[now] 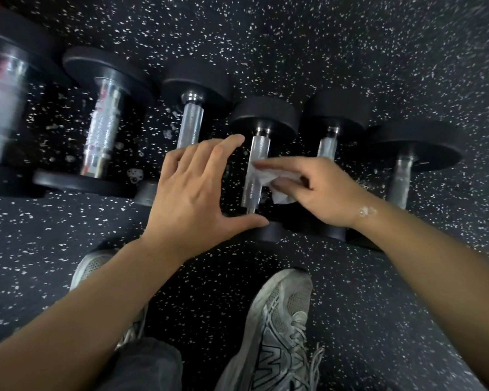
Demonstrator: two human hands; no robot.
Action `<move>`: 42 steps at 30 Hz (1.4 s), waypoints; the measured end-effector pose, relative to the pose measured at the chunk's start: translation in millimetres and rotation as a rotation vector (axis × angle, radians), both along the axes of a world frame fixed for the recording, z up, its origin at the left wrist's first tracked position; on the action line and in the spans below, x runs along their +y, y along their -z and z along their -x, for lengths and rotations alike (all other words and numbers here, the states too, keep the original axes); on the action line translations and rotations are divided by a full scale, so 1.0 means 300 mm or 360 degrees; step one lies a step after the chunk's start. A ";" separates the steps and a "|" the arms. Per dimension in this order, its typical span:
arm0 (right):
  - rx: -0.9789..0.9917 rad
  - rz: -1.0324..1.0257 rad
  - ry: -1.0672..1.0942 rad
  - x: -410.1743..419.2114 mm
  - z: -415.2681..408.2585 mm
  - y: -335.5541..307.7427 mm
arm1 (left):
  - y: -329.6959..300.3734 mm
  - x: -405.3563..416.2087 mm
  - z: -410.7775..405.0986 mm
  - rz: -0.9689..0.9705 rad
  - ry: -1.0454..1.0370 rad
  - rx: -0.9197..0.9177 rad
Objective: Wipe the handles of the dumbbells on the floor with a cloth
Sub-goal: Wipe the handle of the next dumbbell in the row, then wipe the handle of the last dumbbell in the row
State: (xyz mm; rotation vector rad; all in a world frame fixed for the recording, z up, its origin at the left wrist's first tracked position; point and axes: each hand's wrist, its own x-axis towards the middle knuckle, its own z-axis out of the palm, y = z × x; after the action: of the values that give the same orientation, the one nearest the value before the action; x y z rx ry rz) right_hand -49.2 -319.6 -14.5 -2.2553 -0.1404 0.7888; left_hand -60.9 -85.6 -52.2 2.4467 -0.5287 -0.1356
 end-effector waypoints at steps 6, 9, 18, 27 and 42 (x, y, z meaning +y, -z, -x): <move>-0.0314 0.0256 0.0384 -0.206 0.056 -0.038 | -0.020 -0.140 -0.006 0.0140 0.0155 0.0105; -0.0312 0.0381 0.0500 -0.298 0.058 -0.031 | -0.026 -0.216 -0.020 0.0106 0.0236 0.0097; -0.0571 0.0454 0.0351 -0.366 -0.060 0.081 | 0.031 -0.328 -0.008 -0.0073 0.0341 0.0083; -0.0424 0.0326 0.0295 -0.318 0.002 0.099 | 0.028 -0.332 -0.019 -0.0118 0.0290 0.0169; -0.0787 0.0729 0.0146 -0.347 -0.049 0.106 | 0.027 -0.343 -0.019 -0.0148 0.0321 0.0180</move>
State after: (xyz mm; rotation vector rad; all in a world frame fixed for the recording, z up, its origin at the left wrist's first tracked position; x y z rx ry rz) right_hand -34.6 -423.7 -46.1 -2.8356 -0.0911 0.2077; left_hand -55.3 -188.4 -60.4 2.4526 -0.7324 -0.3874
